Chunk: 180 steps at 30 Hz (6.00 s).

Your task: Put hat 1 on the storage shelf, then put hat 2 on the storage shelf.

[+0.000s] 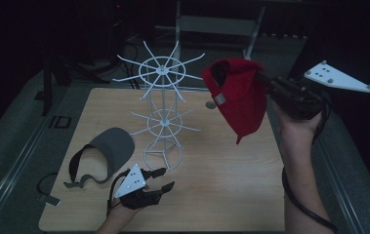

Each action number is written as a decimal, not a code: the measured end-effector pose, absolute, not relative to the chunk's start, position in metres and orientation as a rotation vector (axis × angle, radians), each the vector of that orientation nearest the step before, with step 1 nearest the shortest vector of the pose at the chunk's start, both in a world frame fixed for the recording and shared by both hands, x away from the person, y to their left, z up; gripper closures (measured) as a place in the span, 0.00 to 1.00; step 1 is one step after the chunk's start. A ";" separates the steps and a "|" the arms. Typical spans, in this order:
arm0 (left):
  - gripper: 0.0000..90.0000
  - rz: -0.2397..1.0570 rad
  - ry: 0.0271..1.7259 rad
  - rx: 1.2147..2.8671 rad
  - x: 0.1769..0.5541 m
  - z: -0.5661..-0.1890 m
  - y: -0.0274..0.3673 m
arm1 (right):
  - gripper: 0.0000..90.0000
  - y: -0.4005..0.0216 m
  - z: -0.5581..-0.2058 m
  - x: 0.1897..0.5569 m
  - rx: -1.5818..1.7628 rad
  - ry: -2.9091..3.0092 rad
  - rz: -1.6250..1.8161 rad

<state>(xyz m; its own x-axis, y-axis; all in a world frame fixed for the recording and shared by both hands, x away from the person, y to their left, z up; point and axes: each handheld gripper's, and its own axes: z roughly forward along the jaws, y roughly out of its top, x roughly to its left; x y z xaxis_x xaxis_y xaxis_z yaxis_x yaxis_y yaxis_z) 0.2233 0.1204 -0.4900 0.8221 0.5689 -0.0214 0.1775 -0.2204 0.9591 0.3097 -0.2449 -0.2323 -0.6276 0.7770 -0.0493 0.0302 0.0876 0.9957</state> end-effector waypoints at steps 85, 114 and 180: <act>0.53 0.520 0.808 1.757 0.213 -0.518 0.196 | 0.16 -0.344 -0.485 0.297 1.101 1.982 1.300; 0.33 0.794 1.315 1.716 0.183 -0.539 0.309 | 0.16 -0.366 -0.537 0.283 1.120 2.058 1.253; 0.94 0.782 1.243 1.803 0.229 -0.512 0.302 | 0.16 -0.372 -0.555 0.279 1.227 1.970 1.240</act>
<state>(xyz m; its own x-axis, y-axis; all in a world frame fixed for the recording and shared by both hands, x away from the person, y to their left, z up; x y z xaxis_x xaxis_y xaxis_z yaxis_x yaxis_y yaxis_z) 0.2293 0.3018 -0.5124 0.3277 0.9434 0.0504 0.4536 -0.2039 0.8676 0.2787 -0.3719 -0.5553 -0.4654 0.8839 0.0460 0.4238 0.1769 0.8883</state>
